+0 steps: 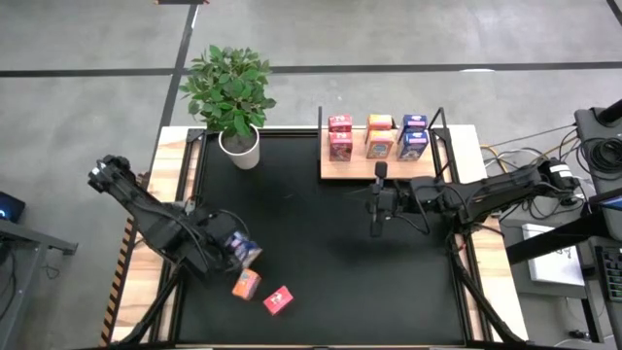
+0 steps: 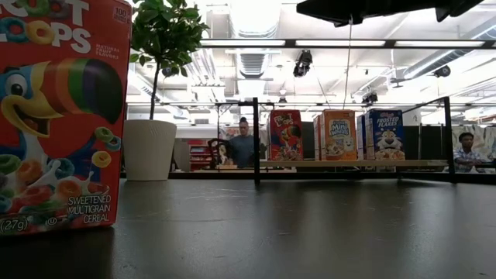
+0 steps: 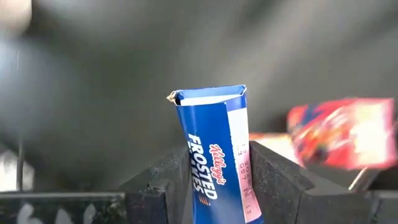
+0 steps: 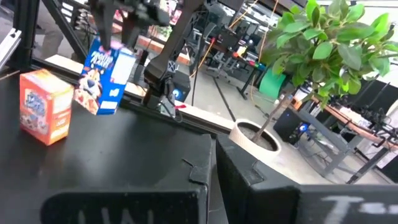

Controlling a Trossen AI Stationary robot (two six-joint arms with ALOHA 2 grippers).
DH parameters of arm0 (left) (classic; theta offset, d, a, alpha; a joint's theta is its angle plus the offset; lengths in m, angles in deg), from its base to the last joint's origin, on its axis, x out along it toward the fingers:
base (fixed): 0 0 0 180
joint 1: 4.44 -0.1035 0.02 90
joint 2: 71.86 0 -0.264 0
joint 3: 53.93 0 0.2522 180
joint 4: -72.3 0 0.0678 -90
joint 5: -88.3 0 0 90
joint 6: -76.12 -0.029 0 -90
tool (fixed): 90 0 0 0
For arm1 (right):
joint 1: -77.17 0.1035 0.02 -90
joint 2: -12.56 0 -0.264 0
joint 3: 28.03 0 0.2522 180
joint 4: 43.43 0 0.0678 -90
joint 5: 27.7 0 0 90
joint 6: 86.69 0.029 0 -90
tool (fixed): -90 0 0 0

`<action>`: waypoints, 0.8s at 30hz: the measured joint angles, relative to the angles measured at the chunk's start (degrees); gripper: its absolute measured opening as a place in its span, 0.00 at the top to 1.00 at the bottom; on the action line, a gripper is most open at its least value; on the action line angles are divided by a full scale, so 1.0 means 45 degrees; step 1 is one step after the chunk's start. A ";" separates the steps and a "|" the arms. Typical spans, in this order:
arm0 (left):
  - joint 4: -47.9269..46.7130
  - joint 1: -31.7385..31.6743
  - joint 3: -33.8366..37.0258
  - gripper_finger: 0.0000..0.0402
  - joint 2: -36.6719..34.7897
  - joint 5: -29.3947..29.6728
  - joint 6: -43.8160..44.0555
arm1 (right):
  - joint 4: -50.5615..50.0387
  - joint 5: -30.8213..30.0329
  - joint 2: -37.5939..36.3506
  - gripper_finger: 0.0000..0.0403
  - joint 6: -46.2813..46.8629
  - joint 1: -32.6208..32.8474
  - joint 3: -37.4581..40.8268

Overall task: Stack cereal on shelf
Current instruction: Put the blue cereal box on the shelf aligned with the other blue cereal box

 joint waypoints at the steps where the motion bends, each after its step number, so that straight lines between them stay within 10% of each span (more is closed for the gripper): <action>1: 0.0192 -0.0098 -0.0339 0.65 0.0000 0.0627 -0.0675 | -0.0036 0.0000 -0.0075 0.97 0.0000 0.0000 0.0000; 7: 0.2517 -0.0771 -0.1391 0.65 -0.0010 0.2698 -0.5438 | -0.1018 0.0000 -0.0924 0.97 0.0010 0.0324 0.0000; 24: 0.8226 -0.4595 -0.1086 0.65 0.3096 0.1863 -1.2719 | -0.3938 0.0000 -0.3175 0.97 0.1037 0.1695 0.0000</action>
